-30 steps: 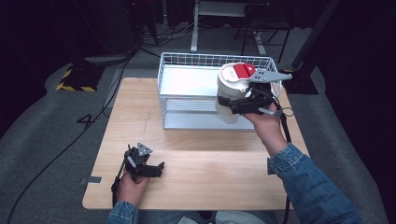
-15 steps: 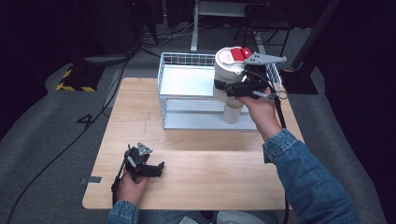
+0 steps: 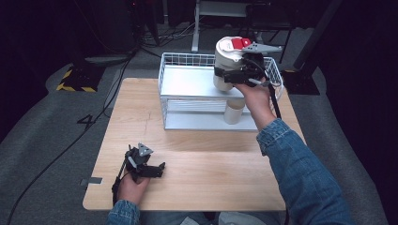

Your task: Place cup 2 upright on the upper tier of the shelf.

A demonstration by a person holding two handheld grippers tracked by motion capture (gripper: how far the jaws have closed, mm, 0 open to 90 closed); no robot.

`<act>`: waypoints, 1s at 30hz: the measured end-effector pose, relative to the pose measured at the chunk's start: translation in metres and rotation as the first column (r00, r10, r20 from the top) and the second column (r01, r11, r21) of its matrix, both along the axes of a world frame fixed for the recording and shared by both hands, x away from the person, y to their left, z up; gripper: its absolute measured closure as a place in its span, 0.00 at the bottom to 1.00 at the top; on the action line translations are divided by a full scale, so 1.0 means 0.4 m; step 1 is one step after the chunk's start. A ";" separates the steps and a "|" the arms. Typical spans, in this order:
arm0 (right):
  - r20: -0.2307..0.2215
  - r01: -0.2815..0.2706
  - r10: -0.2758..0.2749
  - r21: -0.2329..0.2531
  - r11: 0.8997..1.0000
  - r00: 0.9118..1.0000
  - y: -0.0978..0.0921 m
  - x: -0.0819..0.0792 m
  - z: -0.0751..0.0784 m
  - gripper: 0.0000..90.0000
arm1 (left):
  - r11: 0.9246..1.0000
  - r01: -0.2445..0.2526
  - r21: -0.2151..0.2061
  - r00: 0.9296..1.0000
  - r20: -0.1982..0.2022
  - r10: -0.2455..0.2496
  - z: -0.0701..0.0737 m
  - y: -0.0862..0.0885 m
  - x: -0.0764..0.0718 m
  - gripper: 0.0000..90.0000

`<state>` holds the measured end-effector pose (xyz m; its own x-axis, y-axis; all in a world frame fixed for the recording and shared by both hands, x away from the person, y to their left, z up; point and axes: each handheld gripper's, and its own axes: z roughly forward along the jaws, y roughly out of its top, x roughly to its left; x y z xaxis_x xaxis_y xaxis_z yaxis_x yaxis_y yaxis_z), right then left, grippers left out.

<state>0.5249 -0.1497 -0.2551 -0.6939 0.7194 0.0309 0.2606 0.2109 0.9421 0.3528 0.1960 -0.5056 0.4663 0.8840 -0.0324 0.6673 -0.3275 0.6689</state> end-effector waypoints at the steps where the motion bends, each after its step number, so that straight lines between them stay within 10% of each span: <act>1: -0.005 0.016 -0.016 -0.005 1.000 1.000 -0.001 0.014 -0.005 0.11 | 1.000 0.000 0.001 1.000 0.000 0.000 0.000 0.000 0.000 0.02; 30: -0.039 0.120 -0.120 -0.018 0.993 0.992 -0.016 0.093 -0.055 0.11 | 1.000 0.000 0.001 1.000 0.000 0.000 0.000 0.000 0.000 0.02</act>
<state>0.5620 -0.1561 -0.2769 -0.6008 0.7981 0.0449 0.3223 0.1905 0.9273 0.3530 0.1960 -0.5055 0.4666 0.8839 -0.0314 0.6675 -0.3286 0.6682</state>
